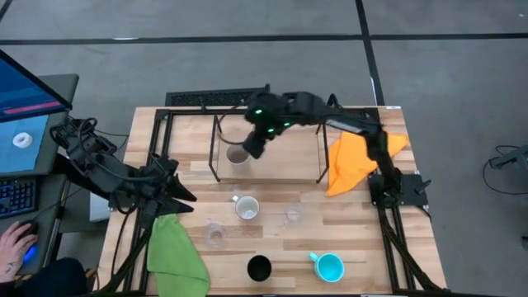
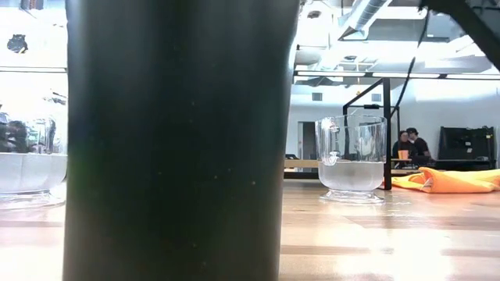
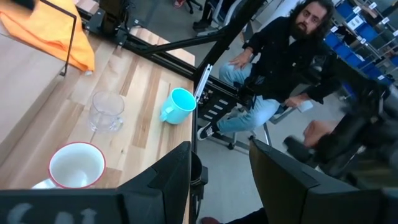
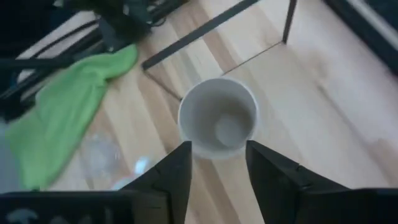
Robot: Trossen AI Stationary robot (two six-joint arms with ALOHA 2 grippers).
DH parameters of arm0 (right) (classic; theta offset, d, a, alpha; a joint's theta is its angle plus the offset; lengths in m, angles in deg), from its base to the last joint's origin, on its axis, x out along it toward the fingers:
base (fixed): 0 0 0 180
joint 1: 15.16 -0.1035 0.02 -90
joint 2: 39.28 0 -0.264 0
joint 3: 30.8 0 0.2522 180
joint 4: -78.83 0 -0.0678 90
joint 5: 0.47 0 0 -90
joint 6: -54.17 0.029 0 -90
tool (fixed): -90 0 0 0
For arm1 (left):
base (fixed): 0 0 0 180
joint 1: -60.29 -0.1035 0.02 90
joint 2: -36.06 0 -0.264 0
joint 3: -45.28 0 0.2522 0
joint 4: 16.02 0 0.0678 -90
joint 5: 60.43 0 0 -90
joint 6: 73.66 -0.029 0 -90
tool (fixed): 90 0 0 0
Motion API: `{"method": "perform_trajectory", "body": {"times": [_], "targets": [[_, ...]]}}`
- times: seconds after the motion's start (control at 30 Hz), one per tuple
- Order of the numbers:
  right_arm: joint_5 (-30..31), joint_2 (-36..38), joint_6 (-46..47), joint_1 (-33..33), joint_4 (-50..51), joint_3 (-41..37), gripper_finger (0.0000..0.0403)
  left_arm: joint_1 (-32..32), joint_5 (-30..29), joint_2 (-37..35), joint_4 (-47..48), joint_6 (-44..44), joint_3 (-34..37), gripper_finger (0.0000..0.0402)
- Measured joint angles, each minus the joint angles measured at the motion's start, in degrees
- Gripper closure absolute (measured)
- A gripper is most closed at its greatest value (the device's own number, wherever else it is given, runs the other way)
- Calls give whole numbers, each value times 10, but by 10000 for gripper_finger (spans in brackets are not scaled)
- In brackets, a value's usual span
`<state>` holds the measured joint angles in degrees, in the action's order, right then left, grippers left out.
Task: Stack small to large cups/mugs on shelf
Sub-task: Put the white cup on the shelf
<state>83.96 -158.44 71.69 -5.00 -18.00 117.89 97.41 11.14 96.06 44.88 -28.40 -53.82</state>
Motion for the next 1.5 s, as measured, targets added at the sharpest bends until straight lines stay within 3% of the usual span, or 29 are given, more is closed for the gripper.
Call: {"method": "perform_trajectory", "body": {"times": [0.17,0.33,0.5,0.63,0.9,1.37,1.5], "targets": [[17,40,-67,-25,-15,-44,304,0,0,-1,1,-4,0,246],[10,98,-77,-30,-121,-193,389,0,0,0,1,-4,0,246],[-8,167,-47,-27,-337,-404,390,0,0,-1,1,-4,0,246],[-28,177,-20,-16,-496,-515,397,0,0,-1,1,-12,0,246],[-34,136,-9,-20,-540,-538,397,0,3,-3,0,-12,0,246],[-32,153,5,-22,-541,-537,396,0,-1,-13,3,-27,0,246],[-32,165,9,-26,-531,-537,396,1,-64,-13,67,7,0,246]]}}
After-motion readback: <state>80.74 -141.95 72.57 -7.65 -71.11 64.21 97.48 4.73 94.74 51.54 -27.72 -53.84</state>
